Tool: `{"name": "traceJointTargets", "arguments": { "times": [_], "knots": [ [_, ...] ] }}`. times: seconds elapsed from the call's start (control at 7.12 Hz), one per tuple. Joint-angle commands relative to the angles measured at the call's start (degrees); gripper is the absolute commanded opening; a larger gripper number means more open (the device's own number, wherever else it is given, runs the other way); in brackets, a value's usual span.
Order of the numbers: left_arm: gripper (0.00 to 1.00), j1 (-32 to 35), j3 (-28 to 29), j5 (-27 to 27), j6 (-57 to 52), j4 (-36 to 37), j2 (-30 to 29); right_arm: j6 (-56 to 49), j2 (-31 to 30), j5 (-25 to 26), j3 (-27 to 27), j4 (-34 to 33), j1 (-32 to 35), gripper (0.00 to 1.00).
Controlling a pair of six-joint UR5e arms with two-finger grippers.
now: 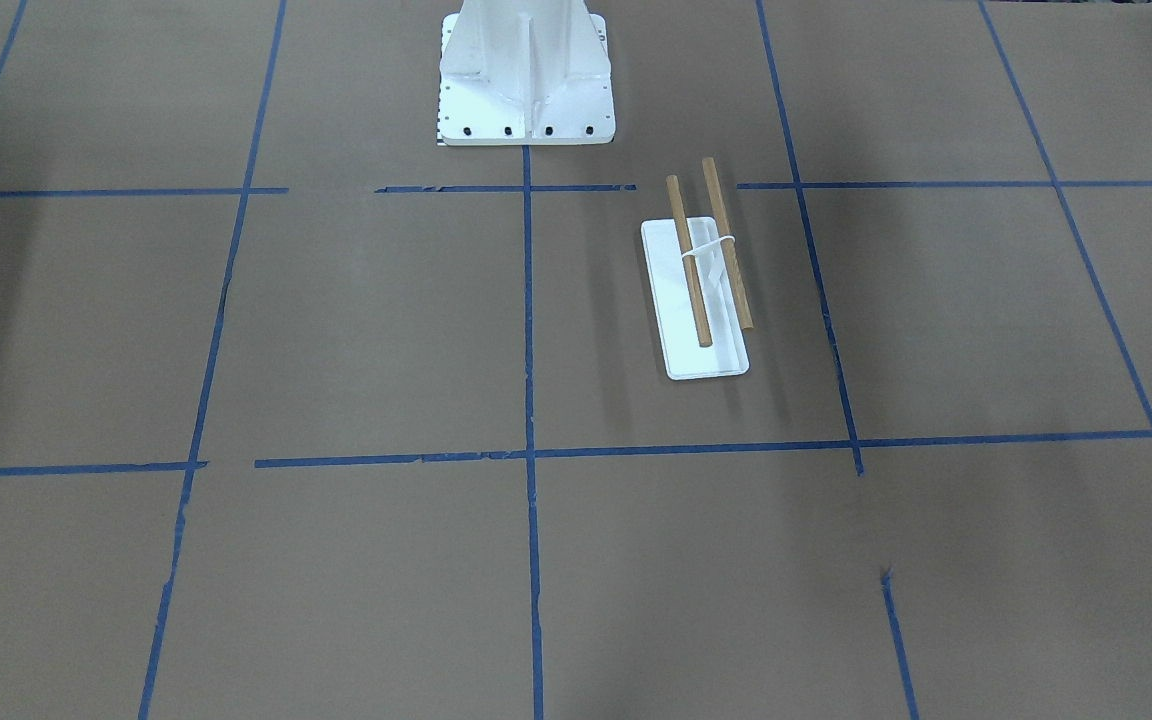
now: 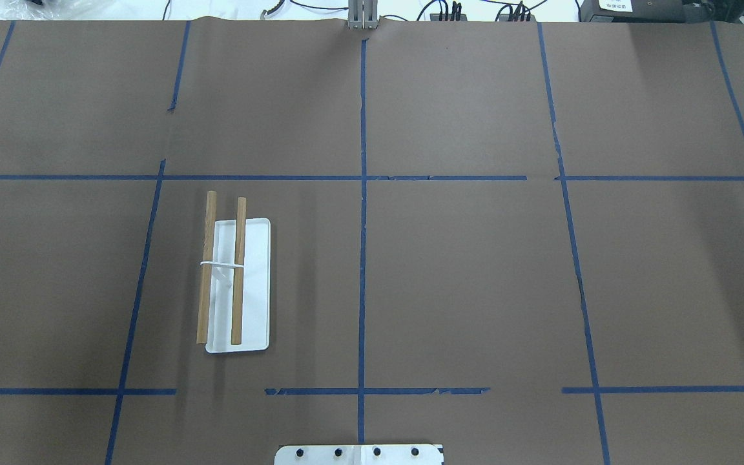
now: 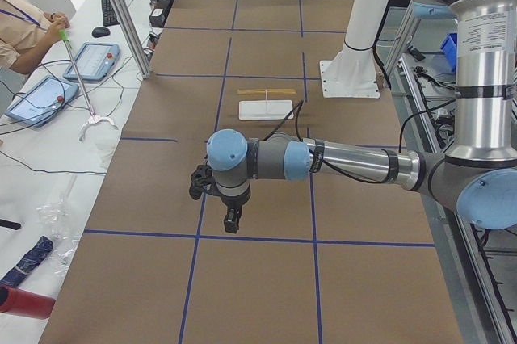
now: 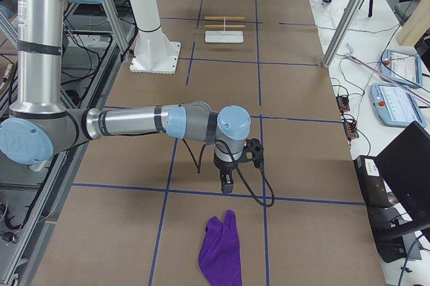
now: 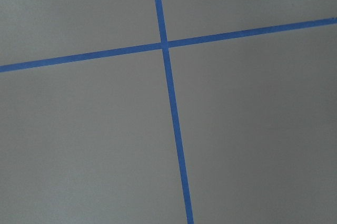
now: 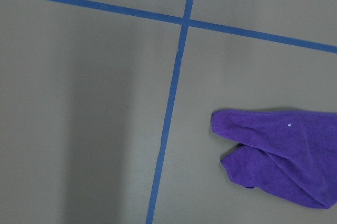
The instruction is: Hang towel on rack
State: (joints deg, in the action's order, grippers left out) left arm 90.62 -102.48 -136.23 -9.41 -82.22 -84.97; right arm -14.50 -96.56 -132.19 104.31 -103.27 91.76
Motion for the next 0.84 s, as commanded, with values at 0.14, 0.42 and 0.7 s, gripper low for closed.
{"name": "traceJointTargets", "arguments": {
  "times": [0.14,0.42,0.7],
  "knots": [
    [1.0,0.0,-0.9,0.0,-0.1,0.0,0.0,0.0,-0.1,0.1,0.3,3.0,0.0,1.0],
    [1.0,0.0,-3.3,5.8,0.0,-0.1,-2.3,-0.1,1.4,0.3,1.3,9.8,-0.1,1.0],
    [1.0,0.0,-6.5,5.7,-0.6,-5.4,-4.1,0.2,2.1,-0.6,1.1,15.4,-0.1,1.0]
  ]
}}
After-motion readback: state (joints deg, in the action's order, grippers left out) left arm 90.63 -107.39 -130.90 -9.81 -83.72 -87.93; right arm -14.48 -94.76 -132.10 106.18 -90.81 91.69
